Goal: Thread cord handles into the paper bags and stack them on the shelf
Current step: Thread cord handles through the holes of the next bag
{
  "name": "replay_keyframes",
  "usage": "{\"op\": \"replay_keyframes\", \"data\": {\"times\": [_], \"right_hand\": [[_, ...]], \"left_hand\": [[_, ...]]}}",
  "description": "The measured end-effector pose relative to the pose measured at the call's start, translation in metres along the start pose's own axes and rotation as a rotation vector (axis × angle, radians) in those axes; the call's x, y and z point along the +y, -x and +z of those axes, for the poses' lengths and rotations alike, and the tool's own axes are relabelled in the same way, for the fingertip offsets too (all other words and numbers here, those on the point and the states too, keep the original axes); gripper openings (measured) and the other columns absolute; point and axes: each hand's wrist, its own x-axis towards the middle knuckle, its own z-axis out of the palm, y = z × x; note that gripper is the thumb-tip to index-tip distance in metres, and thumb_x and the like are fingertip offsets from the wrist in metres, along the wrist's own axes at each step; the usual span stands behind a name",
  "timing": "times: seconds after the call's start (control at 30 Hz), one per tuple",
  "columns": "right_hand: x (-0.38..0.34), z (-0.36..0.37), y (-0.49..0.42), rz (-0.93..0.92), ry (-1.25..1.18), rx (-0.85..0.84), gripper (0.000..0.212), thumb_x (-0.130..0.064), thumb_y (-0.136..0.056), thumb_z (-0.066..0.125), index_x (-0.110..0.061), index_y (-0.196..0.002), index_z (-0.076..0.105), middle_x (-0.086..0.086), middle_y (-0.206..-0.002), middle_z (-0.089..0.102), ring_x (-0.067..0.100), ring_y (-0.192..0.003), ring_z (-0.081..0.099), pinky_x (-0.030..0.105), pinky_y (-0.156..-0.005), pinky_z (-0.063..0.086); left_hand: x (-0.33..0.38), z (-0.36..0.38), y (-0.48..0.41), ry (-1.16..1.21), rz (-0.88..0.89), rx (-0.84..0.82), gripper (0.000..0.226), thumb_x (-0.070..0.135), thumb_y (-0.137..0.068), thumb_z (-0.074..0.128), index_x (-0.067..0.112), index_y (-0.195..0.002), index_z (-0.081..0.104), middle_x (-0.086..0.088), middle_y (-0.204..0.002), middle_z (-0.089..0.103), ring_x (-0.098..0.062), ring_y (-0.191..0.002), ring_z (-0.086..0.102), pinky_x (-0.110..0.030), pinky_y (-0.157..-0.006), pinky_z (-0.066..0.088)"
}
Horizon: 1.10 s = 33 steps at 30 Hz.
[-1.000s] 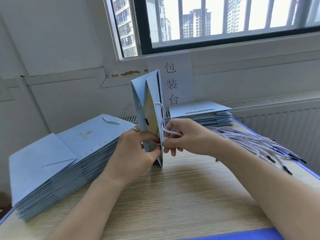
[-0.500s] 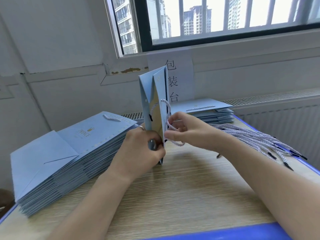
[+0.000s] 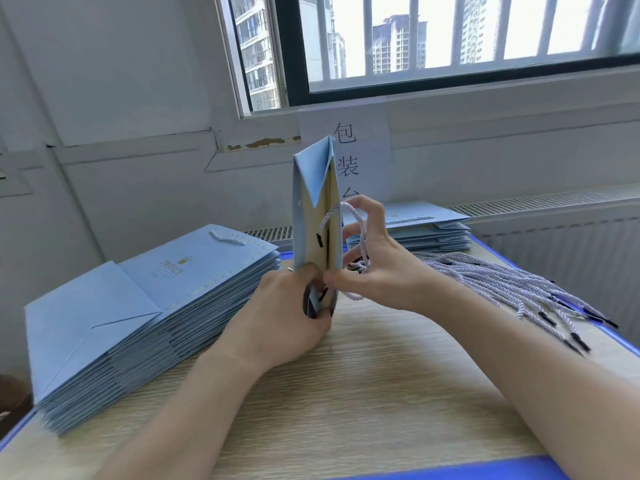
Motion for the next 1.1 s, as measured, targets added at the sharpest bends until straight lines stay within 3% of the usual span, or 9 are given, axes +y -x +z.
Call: {"op": "replay_keyframes", "data": {"times": [0.17,0.4,0.57,0.73,0.87,0.93,1.0,1.07,1.1], "right_hand": [[-0.001,0.002,-0.003,-0.009,-0.012,0.028,0.081,-0.023,-0.084,0.074,-0.051,-0.127,0.011,-0.003,-0.117,0.044,0.019,-0.099,0.064,0.029,-0.07,0.05],[-0.005,0.001,-0.002,-0.008,0.042,0.024,0.085,-0.025,-0.086,0.075,-0.039,-0.138,0.01,-0.003,-0.119,0.046,0.017,-0.101,0.064,0.036,-0.084,0.057],[-0.007,0.001,-0.002,-0.004,0.059,0.013,0.083,-0.016,-0.086,0.073,-0.04,-0.135,0.009,-0.002,-0.119,0.045,0.016,-0.1,0.064,0.035,-0.082,0.058],[-0.009,-0.001,0.0,0.006,0.054,0.029,0.084,-0.011,-0.085,0.068,-0.042,-0.134,0.008,0.002,-0.122,0.044,0.019,-0.101,0.063,0.035,-0.081,0.057],[-0.01,0.001,-0.001,0.012,-0.029,0.059,0.084,-0.011,-0.081,0.067,-0.039,-0.136,0.009,0.0,-0.116,0.048,0.024,-0.096,0.064,0.028,-0.071,0.055],[-0.013,0.002,-0.001,0.001,-0.03,0.075,0.083,-0.013,-0.078,0.063,-0.039,-0.136,0.01,0.001,-0.116,0.049,0.026,-0.096,0.064,0.027,-0.07,0.053],[-0.016,0.002,-0.001,-0.025,-0.026,0.081,0.08,-0.009,-0.082,0.063,-0.036,-0.137,0.01,0.0,-0.113,0.049,0.026,-0.094,0.064,0.029,-0.072,0.054],[-0.021,0.004,0.0,-0.048,-0.012,0.088,0.079,-0.009,-0.083,0.062,-0.036,-0.136,0.011,-0.003,-0.113,0.049,0.024,-0.093,0.064,0.033,-0.075,0.055],[-0.022,0.006,0.001,-0.058,0.009,0.091,0.078,-0.014,-0.081,0.063,-0.038,-0.135,0.011,-0.004,-0.114,0.048,0.022,-0.094,0.063,0.035,-0.077,0.057]], "left_hand": [[0.007,-0.002,-0.001,0.097,0.009,0.017,0.01,0.027,-0.091,0.057,0.025,-0.101,0.056,0.003,-0.078,0.063,-0.011,-0.063,0.058,-0.021,-0.055,0.046],[0.009,0.006,-0.002,0.183,-0.042,0.083,0.011,0.02,-0.089,0.065,0.022,-0.079,0.069,-0.002,-0.073,0.066,-0.015,-0.069,0.059,-0.028,-0.063,0.05],[0.011,0.009,-0.002,0.157,-0.038,0.113,0.017,0.016,-0.079,0.072,0.028,-0.067,0.07,0.009,-0.065,0.065,-0.008,-0.067,0.06,-0.012,-0.058,0.045],[0.013,0.008,0.0,0.095,0.01,0.101,0.017,0.021,-0.081,0.07,0.029,-0.065,0.069,0.011,-0.065,0.062,-0.006,-0.066,0.059,-0.01,-0.061,0.041],[0.014,-0.002,0.0,0.03,0.083,0.38,0.013,0.026,-0.084,0.062,0.024,-0.081,0.074,0.012,-0.053,0.054,-0.006,-0.052,0.049,-0.013,-0.055,0.038],[0.018,-0.004,0.001,0.002,0.111,0.467,0.024,0.024,-0.085,0.062,0.02,-0.105,0.074,0.015,-0.063,0.056,-0.002,-0.052,0.05,-0.009,-0.057,0.039],[0.02,-0.001,0.0,-0.007,0.16,0.504,0.038,0.019,-0.088,0.061,0.015,-0.125,0.066,0.008,-0.094,0.067,0.004,-0.061,0.057,-0.002,-0.065,0.038],[0.023,0.001,-0.003,-0.019,0.169,0.57,0.042,0.017,-0.092,0.054,0.012,-0.134,0.06,-0.012,-0.129,0.063,-0.017,-0.072,0.066,-0.011,-0.071,0.044],[0.025,0.0,-0.006,-0.017,0.176,0.618,0.041,0.016,-0.094,0.051,0.01,-0.133,0.06,-0.018,-0.131,0.061,-0.024,-0.073,0.064,-0.014,-0.073,0.043]]}}
